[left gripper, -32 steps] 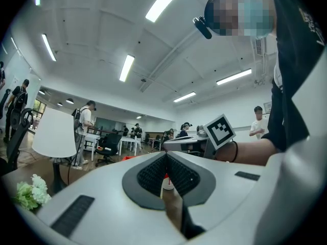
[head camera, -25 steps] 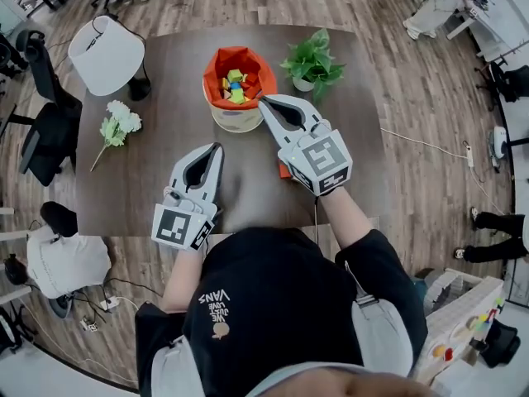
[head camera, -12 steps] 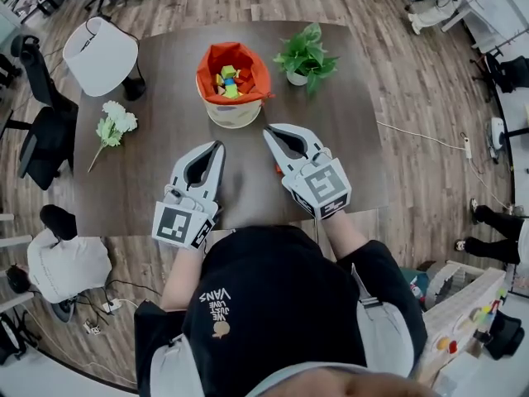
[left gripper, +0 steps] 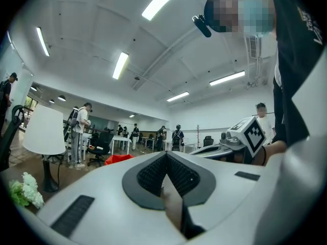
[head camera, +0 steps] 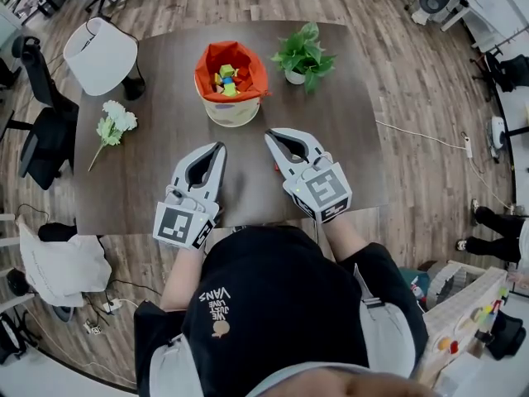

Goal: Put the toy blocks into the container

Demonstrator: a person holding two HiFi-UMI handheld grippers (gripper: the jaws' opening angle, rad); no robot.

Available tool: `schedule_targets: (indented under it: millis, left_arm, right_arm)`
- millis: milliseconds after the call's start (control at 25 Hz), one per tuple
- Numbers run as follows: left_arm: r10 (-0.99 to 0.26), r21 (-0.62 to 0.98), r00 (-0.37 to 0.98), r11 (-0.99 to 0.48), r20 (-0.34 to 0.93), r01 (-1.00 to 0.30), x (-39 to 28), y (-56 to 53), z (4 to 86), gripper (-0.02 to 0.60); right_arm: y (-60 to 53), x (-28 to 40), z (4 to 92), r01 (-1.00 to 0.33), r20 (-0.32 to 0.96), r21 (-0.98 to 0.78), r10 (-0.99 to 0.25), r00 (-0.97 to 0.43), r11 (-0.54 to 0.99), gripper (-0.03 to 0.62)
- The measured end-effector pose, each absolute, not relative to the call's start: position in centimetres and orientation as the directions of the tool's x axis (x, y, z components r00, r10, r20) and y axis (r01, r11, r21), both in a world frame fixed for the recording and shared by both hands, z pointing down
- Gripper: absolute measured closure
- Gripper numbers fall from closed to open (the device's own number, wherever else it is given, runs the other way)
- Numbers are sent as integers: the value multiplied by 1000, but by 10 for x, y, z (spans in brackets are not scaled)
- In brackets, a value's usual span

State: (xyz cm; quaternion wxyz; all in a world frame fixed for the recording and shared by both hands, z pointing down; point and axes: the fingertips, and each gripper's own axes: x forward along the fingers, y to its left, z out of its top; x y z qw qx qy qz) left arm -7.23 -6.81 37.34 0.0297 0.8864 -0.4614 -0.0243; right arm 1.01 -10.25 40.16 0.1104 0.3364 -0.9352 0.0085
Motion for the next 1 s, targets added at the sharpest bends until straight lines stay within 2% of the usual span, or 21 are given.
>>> schedule_targets:
  millis: [360, 1000]
  left_arm:
    - [-821, 24, 571, -571, 21, -821, -64, -65, 376, 571]
    - [-823, 72, 569, -568, -11, -820, -63, -71, 376, 571]
  right_arm:
    - [-99, 14, 404, -628, 218, 63, -625, -750, 776, 577]
    - [-103, 16, 399, -622, 202, 70, -621, -757, 780, 577]
